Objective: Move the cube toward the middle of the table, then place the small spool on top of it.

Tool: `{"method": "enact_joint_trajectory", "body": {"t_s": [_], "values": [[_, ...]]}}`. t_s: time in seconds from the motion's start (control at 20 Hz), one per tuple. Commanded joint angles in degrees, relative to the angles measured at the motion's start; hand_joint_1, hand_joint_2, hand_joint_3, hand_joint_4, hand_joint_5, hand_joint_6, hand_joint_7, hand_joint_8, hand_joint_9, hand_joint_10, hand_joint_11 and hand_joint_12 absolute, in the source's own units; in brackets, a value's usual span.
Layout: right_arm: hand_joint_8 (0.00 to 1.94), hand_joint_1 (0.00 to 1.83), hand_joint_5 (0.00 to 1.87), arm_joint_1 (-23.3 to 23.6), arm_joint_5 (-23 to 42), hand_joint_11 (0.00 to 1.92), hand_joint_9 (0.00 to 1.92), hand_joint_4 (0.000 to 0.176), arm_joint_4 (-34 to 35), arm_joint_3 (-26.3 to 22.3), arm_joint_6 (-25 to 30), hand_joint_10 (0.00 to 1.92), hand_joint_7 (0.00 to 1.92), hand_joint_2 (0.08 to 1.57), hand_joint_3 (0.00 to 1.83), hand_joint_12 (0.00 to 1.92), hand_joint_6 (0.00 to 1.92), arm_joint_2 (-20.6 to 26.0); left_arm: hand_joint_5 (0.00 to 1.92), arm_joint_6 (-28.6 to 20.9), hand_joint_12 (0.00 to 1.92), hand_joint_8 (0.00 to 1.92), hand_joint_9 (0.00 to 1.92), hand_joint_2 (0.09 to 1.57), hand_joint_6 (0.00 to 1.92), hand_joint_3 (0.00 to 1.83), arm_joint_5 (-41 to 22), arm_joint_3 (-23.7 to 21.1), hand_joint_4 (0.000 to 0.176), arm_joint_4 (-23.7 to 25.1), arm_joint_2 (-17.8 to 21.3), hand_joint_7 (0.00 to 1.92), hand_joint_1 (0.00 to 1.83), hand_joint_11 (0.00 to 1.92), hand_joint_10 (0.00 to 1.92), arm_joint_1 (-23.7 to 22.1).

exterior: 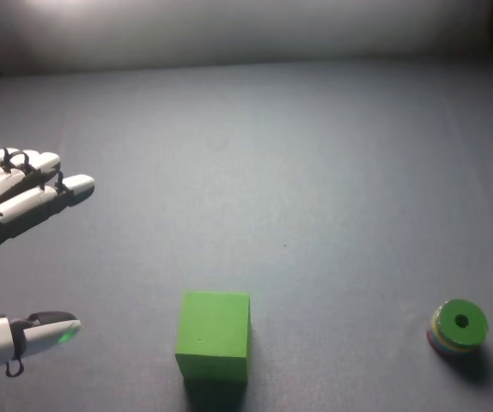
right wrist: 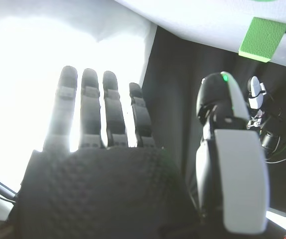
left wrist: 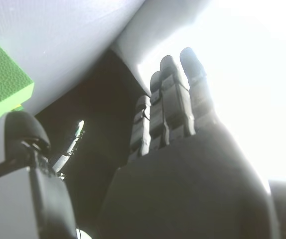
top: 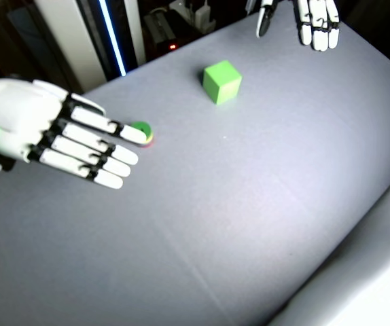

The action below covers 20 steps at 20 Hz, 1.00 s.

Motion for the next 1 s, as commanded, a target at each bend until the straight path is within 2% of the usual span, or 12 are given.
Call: {"method": "enact_joint_trajectory", "body": {"t_s": [0.0, 0.15, 0.2, 0.25, 0.3, 0.35, 0.4, 0.55, 0.65, 0.75, 0.85, 0.95], "values": [[0.00, 0.71, 0.50, 0.5, 6.6, 0.33, 0.50, 0.001, 1.1, 0.3, 0.4, 0.01, 0.44, 1.35, 0.00, 0.58, 0.00, 0.1, 0.21, -0.3, 0.20, 0.00, 0.05, 1.00, 0.00, 0.01, -6.8, 0.4, 0.132, -0.1, 0.3, 0.08, 0.54, 0.00, 0.00, -0.1], [0.00, 0.71, 0.47, 0.5, 6.6, 0.30, 0.47, 0.000, 1.1, 0.3, 0.4, 0.00, 0.43, 1.35, 0.00, 0.55, 0.00, -0.1, 0.22, -0.5, 0.19, 0.00, 0.05, 1.00, 0.00, 0.00, -6.6, 0.5, 0.129, 0.2, 0.4, 0.08, 0.59, 0.00, 0.00, -0.1], [0.00, 0.71, 0.48, 0.5, 6.6, 0.30, 0.48, 0.000, 1.1, 0.3, 0.4, 0.00, 0.43, 1.35, 0.00, 0.55, 0.00, -0.1, 0.23, -0.8, 0.18, 0.00, 0.05, 1.00, 0.01, 0.00, -6.2, 0.6, 0.116, 0.7, 0.4, 0.09, 0.58, 0.00, 0.00, -0.2], [0.00, 0.71, 0.47, 0.5, 6.5, 0.30, 0.48, 0.000, 1.1, 0.3, 0.4, 0.00, 0.42, 1.36, 0.00, 0.55, 0.00, -0.2, 0.24, -2.1, 0.19, 0.00, 0.06, 0.99, 0.01, 0.00, -4.9, 0.9, 0.117, 2.5, 0.1, 0.10, 0.57, 0.01, 0.01, -0.9], [0.00, 0.71, 0.47, 0.6, 6.4, 0.31, 0.49, 0.000, 1.1, 0.4, 0.4, 0.00, 0.43, 1.36, 0.00, 0.55, 0.00, -0.2, 0.25, -3.8, 0.28, 0.00, 0.08, 0.97, 0.00, 0.00, -3.7, 1.4, 0.127, 4.9, -0.3, 0.10, 0.57, 0.00, 0.00, -1.6], [0.01, 0.72, 0.48, 0.7, 6.4, 0.31, 0.49, 0.000, 1.1, 0.4, 0.4, 0.00, 0.44, 1.36, 0.00, 0.55, 0.01, -0.2, 0.23, -5.6, 0.34, 0.00, 0.10, 0.93, 0.00, 0.00, -2.2, 1.9, 0.166, 7.2, -0.7, 0.12, 0.53, 0.00, 0.00, -2.7], [0.01, 0.71, 0.48, 0.7, 6.4, 0.31, 0.49, 0.000, 1.1, 0.4, 0.4, 0.01, 0.44, 1.35, 0.00, 0.55, 0.01, -0.2, 0.19, -6.5, 0.29, 0.00, 0.10, 0.92, 0.00, 0.00, -1.0, 2.2, 0.174, 9.0, -1.0, 0.12, 0.51, 0.00, 0.00, -3.9], [0.00, 0.68, 0.48, 0.7, 6.2, 0.29, 0.48, 0.000, 1.1, 0.4, 0.4, 0.00, 0.45, 1.36, 0.00, 0.53, 0.00, -0.2, 0.13, -9.4, 0.26, 0.00, 0.09, 0.88, 0.00, 0.00, 4.7, 3.6, 0.176, 15.8, -2.2, 0.10, 0.48, 0.00, 0.00, -9.5], [0.01, 0.68, 0.49, 0.8, 6.2, 0.32, 0.50, 0.000, 1.1, 0.5, 0.5, 0.01, 0.46, 1.36, 0.00, 0.52, 0.00, -0.2, 0.15, -11.3, 0.48, 0.00, 0.11, 0.84, 0.00, 0.00, 8.0, 4.5, 0.176, 20.3, -3.4, 0.09, 0.54, 0.00, 0.00, -12.6], [0.00, 0.67, 0.48, 1.0, 6.2, 0.32, 0.49, 0.000, 1.1, 0.6, 0.5, 0.00, 0.45, 1.37, 0.00, 0.51, 0.00, -0.2, 0.11, -12.1, 0.55, 0.00, 0.11, 0.82, 0.00, 0.00, 13.1, 5.7, 0.176, 24.7, -5.2, 0.07, 0.51, 0.00, 0.00, -16.3], [0.00, 0.70, 0.50, 1.0, 6.2, 0.37, 0.51, 0.000, 1.1, 0.6, 0.5, 0.01, 0.48, 1.36, 0.00, 0.47, 0.00, -0.2, 0.18, -12.3, 0.48, 0.00, 0.11, 0.80, 0.00, 0.00, 18.6, 7.3, 0.176, 28.3, -7.7, 0.07, 0.56, 0.00, 0.00, -20.1], [0.00, 0.72, 0.50, 1.0, 6.2, 0.37, 0.51, 0.000, 1.1, 0.6, 0.5, 0.01, 0.48, 1.36, 0.00, 0.46, 0.00, -0.2, 0.18, -12.4, 0.46, 0.00, 0.10, 0.80, 0.00, 0.00, 20.3, 7.9, 0.176, 29.5, -8.8, 0.07, 0.57, 0.00, 0.00, -21.2]]}}
